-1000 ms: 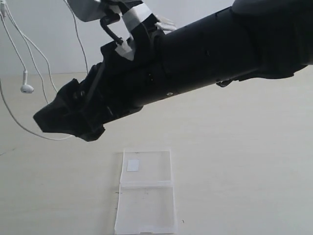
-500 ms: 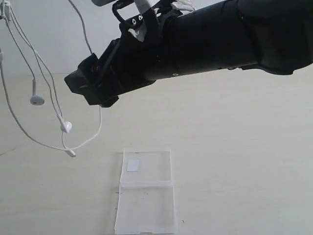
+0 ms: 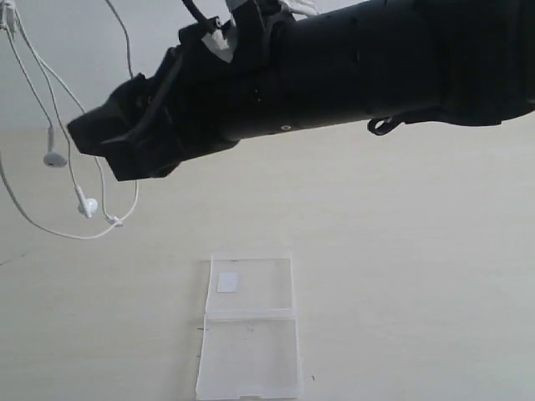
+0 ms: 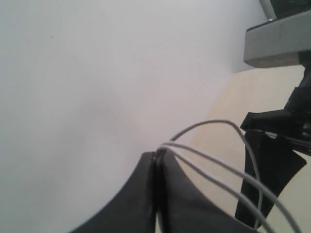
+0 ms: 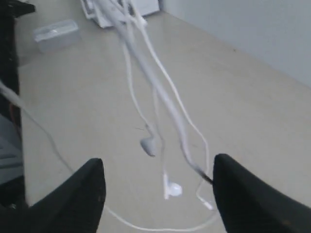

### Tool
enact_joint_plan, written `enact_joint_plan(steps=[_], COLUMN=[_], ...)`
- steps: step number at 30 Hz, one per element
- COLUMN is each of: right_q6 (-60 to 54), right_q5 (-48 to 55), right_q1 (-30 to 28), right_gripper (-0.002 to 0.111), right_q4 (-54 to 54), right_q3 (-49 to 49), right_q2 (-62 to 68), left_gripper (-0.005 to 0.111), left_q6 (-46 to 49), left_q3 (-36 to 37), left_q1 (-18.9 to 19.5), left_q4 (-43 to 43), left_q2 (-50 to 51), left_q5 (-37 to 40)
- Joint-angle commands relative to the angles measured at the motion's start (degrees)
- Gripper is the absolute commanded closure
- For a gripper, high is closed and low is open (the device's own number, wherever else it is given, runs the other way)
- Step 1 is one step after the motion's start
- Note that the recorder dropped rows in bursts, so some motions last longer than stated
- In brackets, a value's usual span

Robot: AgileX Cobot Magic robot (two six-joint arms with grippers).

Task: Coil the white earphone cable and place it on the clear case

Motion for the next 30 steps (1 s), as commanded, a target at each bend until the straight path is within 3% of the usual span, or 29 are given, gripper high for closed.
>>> enact_joint_plan(steps=[1, 4, 6, 10, 13, 17, 26, 30], right_q6=[-12.95, -13.11, -12.54, -10.33, -10.06, -10.06, -6.98, -6.97], right_q5=[6.37, 5.18, 5.56, 7.37, 9.42, 14.06, 13.3, 12.65], right_q1=[0.07, 0.07, 0.07, 0.07, 0.07, 0.07, 0.07, 0.07], right_gripper=[0.047, 0.053, 0.065, 0.1, 0.108, 0.101, 0.059, 0.054], right_q4=[14.36, 15.91, 15.91, 15.25, 14.7, 14.21, 13.94, 15.52], right_q3=[-0.32, -0.32, -0.32, -0.32, -0.32, -0.32, -0.32, -0.32], right_q2=[-0.26, 0.48, 1.27, 2.59, 2.86, 2.86, 2.86, 2.86], left_gripper=[0.107, 0.107, 0.107, 0.107, 0.107, 0.107, 0.107, 0.107], left_q6=[-1.91, -1.91, -1.89, -3.23, -3.3, -3.3, -4.35, -4.86], left_q3=[0.3, 0.3, 0.3, 0.3, 0.3, 0.3, 0.3, 0.3], left_q1=[0.07, 0.07, 0.07, 0.07, 0.07, 0.07, 0.07, 0.07], left_q4=[-0.64, -0.64, -0.64, -0.64, -0.64, -0.64, -0.64, -0.64], left_q2=[-0.33, -0.33, -0.33, -0.33, -0.33, -0.22, 0.69, 0.73], left_q5=[-0.05, -0.05, 0.67, 3.54, 5.61, 8.28, 8.16, 8.16])
